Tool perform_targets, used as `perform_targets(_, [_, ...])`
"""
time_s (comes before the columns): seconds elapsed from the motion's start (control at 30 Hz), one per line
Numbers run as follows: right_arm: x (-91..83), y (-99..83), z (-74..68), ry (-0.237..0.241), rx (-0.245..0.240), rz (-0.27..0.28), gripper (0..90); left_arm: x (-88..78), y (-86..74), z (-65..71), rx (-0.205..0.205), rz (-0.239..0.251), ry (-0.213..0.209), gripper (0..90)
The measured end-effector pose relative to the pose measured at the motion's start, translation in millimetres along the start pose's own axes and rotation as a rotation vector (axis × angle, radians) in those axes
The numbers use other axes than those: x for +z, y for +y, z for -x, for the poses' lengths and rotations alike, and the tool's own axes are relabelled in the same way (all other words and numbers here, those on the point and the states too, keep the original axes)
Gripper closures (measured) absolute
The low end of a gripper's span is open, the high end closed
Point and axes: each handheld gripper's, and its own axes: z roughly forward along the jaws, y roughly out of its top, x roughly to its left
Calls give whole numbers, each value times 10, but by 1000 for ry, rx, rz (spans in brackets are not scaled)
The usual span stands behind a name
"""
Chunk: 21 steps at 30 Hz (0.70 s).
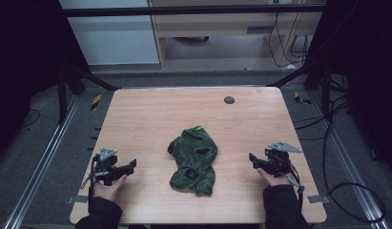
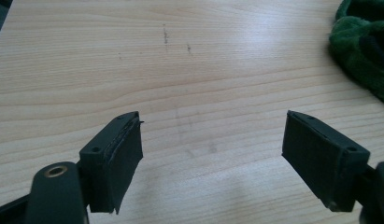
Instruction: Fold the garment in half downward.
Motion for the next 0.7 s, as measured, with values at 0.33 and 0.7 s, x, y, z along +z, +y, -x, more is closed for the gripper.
perform_targets(0.33, [4,52,-191,70,-58,-10,346,-5,36,118,23,-7,-76,218])
perform_targets(0.7, [-6,196,-248,93,-84,6,379,-52,169,139,35,8,-108,265])
